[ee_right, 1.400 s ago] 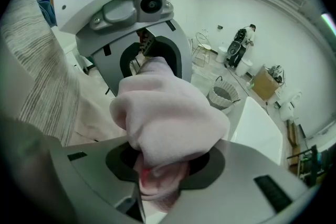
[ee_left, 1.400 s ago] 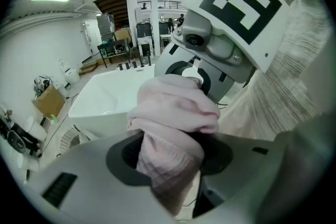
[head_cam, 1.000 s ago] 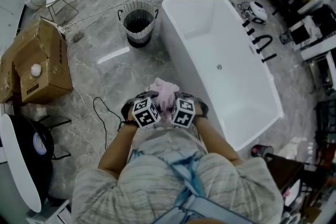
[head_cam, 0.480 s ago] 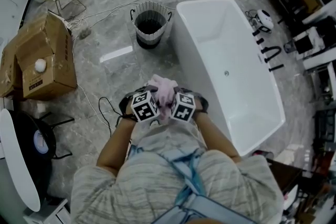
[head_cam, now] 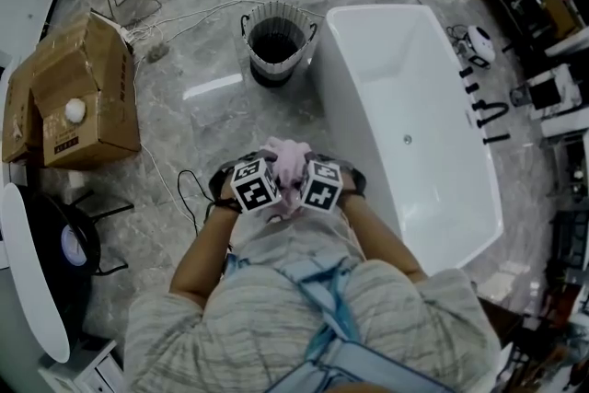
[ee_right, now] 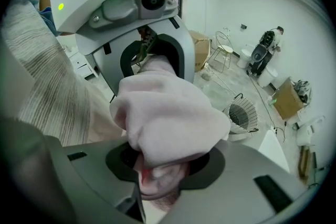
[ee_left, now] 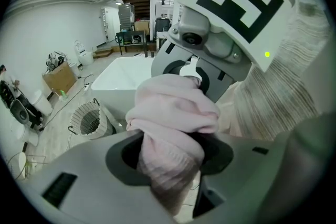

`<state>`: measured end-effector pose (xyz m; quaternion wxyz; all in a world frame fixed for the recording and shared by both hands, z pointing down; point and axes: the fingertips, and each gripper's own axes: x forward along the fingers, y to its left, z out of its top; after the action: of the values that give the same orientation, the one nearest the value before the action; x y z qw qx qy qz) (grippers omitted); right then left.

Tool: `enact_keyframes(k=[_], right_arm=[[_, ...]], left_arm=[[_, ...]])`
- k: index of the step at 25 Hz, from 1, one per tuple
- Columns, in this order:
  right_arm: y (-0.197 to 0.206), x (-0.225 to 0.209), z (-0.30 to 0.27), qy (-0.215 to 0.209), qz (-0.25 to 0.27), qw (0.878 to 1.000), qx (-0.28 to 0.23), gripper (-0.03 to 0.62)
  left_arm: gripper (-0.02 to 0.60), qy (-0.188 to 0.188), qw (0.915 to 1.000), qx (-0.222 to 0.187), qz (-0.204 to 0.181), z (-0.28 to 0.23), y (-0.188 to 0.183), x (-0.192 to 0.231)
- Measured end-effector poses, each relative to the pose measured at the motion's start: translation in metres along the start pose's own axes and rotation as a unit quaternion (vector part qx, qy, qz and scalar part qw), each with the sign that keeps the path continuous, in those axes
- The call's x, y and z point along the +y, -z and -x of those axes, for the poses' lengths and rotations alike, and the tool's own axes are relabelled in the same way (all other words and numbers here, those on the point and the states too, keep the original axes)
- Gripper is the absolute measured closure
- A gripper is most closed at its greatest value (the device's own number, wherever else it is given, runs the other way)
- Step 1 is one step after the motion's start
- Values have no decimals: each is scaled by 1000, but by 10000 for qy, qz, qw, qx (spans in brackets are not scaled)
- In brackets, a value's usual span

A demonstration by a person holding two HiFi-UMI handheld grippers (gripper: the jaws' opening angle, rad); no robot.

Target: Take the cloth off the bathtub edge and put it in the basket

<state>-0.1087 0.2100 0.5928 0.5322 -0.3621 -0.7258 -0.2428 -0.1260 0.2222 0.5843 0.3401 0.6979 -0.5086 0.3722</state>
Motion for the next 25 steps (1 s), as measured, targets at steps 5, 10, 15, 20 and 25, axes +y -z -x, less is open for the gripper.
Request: enact_keyframes(k=[5,10,15,20,25], right_arm=[[-2,-49,-5,-161,36,9999,-48,439],[1,-106,1,-244,29,9997,-52,439],[7,-164,14,-213,92,9997,-93,439],[17,-218,28,-112,171,9997,-123,439],[26,-258,39,3,220,9997,-98,439]], left_arm=[[367,58,9999,109,92,-9,-14,47],[367,112,9997,145,169,-16,-40,96],[367,18,9998,147,141,-22,-75,145],[367,-67,9998,123,108,-29,-112,187],[367,-220,9997,63,108,-34,-140,218]])
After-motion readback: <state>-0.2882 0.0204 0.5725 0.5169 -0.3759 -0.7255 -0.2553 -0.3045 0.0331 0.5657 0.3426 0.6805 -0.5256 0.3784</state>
